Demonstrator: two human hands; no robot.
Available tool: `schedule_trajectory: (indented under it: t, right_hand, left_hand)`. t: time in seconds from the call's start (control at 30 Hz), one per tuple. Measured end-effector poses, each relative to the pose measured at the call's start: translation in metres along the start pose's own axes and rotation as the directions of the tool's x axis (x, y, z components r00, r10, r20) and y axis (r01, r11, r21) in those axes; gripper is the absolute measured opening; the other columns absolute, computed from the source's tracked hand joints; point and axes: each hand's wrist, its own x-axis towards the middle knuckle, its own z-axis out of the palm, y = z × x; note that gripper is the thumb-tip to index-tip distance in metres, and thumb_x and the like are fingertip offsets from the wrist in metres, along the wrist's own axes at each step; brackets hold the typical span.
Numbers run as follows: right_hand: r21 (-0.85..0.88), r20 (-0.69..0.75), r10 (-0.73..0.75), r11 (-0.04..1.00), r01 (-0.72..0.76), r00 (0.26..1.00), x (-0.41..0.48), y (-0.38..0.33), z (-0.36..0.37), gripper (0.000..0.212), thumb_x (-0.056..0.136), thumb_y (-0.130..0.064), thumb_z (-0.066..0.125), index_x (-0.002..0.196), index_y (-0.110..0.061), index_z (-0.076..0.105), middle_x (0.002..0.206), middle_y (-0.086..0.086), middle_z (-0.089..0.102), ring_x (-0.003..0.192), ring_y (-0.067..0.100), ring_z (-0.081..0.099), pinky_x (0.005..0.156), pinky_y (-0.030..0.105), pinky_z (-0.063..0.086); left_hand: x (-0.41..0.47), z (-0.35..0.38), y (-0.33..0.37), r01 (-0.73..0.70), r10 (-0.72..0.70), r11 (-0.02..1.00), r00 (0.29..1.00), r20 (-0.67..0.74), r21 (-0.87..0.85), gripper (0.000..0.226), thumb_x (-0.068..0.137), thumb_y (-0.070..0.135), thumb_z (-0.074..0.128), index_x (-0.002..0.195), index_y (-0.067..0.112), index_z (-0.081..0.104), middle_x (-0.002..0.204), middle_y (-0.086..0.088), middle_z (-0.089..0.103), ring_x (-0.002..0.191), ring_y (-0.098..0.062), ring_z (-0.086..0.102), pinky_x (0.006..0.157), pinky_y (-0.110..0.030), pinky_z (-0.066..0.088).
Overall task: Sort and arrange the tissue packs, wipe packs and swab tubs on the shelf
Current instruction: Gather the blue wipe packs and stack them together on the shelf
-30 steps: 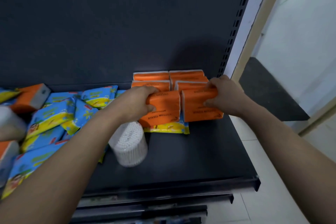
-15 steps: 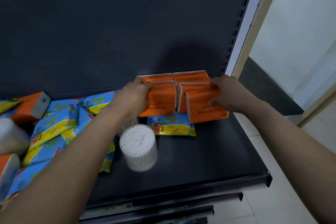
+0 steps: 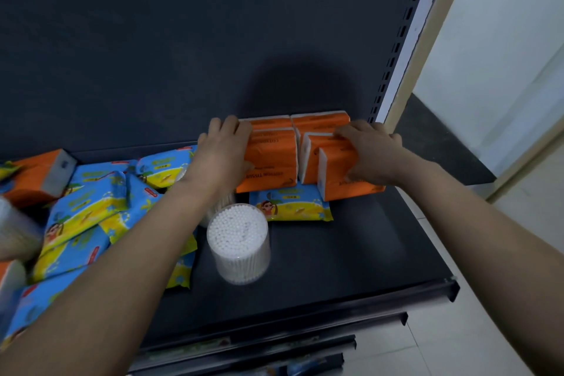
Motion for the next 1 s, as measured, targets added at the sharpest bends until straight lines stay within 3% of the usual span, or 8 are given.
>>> schedule_trajectory:
  t: [0.23, 0.37, 0.47, 0.53, 0.6, 0.77, 0.87, 1.0]
  right_hand:
    - [-0.043, 0.061, -0.024, 0.999, 0.027, 0.998, 0.000, 0.005, -0.008, 0.076, 0.074, -0.025, 0.072, 0.139, -0.028, 0.032, 0.140, 0.001, 0.037, 0.130, 0.027, 0.031, 0.105, 0.049, 0.026]
    - [0.036, 0.074, -0.044, 0.998, 0.041, 0.996, 0.002, 0.003, -0.004, 0.072, 0.076, -0.022, 0.068, 0.137, -0.023, 0.030, 0.139, 0.004, 0.037, 0.128, 0.027, 0.033, 0.104, 0.048, 0.027]
    - [0.003, 0.051, -0.046, 0.999, 0.046, 0.998, 0.004, 0.003, -0.001, 0.075, 0.078, -0.024, 0.066, 0.141, -0.023, 0.026, 0.141, 0.004, 0.037, 0.132, 0.028, 0.030, 0.107, 0.049, 0.022]
    - [-0.013, 0.032, -0.051, 0.999, 0.051, 0.998, 0.004, 0.003, -0.001, 0.072, 0.077, -0.024, 0.065, 0.140, -0.022, 0.029, 0.138, 0.005, 0.040, 0.129, 0.028, 0.033, 0.107, 0.048, 0.023]
    - [-0.013, 0.026, -0.054, 0.998, 0.054, 0.998, 0.003, 0.004, -0.002, 0.072, 0.076, -0.025, 0.067, 0.139, -0.020, 0.032, 0.135, 0.006, 0.041, 0.127, 0.028, 0.035, 0.106, 0.048, 0.025]
    - [0.046, 0.077, -0.063, 0.997, 0.060, 0.995, -0.003, 0.008, -0.015, 0.073, 0.074, -0.030, 0.071, 0.136, -0.020, 0.034, 0.128, 0.004, 0.043, 0.116, 0.027, 0.046, 0.102, 0.046, 0.031]
    - [0.067, 0.089, -0.072, 0.996, 0.066, 0.993, -0.003, 0.007, -0.016, 0.076, 0.072, -0.030, 0.072, 0.137, -0.020, 0.033, 0.128, 0.005, 0.042, 0.115, 0.028, 0.046, 0.101, 0.045, 0.034]
    - [0.053, 0.079, -0.073, 0.996, 0.069, 0.994, -0.002, 0.010, -0.010, 0.074, 0.074, -0.030, 0.071, 0.137, -0.019, 0.033, 0.130, 0.007, 0.041, 0.117, 0.028, 0.045, 0.102, 0.046, 0.031]
  left_hand:
    - [0.001, -0.007, -0.006, -0.013, 0.021, 0.997, 0.996, 0.089, -0.081, 0.049, 0.078, 0.016, 0.069, 0.123, 0.009, 0.051, 0.122, -0.011, 0.051, 0.109, -0.030, 0.044, 0.093, -0.036, 0.037]
    - [-0.001, -0.007, 0.001, 0.005, -0.005, 1.000, 0.999, 0.032, 0.003, 0.051, 0.079, 0.016, 0.067, 0.125, 0.009, 0.046, 0.122, -0.013, 0.046, 0.111, -0.031, 0.040, 0.090, -0.040, 0.039]
    - [-0.005, -0.010, 0.011, -0.011, 0.011, 1.000, 1.000, 0.001, 0.025, 0.037, 0.079, 0.014, 0.067, 0.111, 0.009, 0.048, 0.114, -0.012, 0.049, 0.107, -0.031, 0.044, 0.087, -0.040, 0.036]
    - [-0.008, -0.012, 0.018, -0.061, 0.065, 0.996, 0.996, 0.058, -0.058, 0.020, 0.079, 0.013, 0.065, 0.095, 0.012, 0.053, 0.103, -0.007, 0.056, 0.101, -0.027, 0.049, 0.083, -0.035, 0.036]
    - [-0.010, -0.013, 0.023, -0.062, 0.085, 0.985, 0.986, 0.143, -0.161, 0.012, 0.081, 0.012, 0.064, 0.093, 0.011, 0.060, 0.095, -0.003, 0.059, 0.093, -0.022, 0.054, 0.076, -0.029, 0.039]
    - [-0.009, -0.009, 0.026, 0.061, 0.010, 0.984, 0.919, 0.395, -0.167, 0.028, 0.081, 0.018, 0.068, 0.109, 0.014, 0.065, 0.107, -0.003, 0.064, 0.097, -0.020, 0.059, 0.085, -0.031, 0.048]
    - [-0.004, -0.004, 0.028, 0.055, -0.011, 0.995, 0.886, 0.463, -0.083, 0.039, 0.075, 0.027, 0.074, 0.110, 0.013, 0.065, 0.108, -0.004, 0.065, 0.096, -0.022, 0.060, 0.087, -0.040, 0.051]
    - [-0.001, 0.002, 0.032, -0.002, 0.017, 1.000, 0.839, 0.543, -0.028, 0.054, 0.070, 0.036, 0.077, 0.119, 0.021, 0.061, 0.111, 0.001, 0.065, 0.098, -0.019, 0.059, 0.086, -0.039, 0.051]
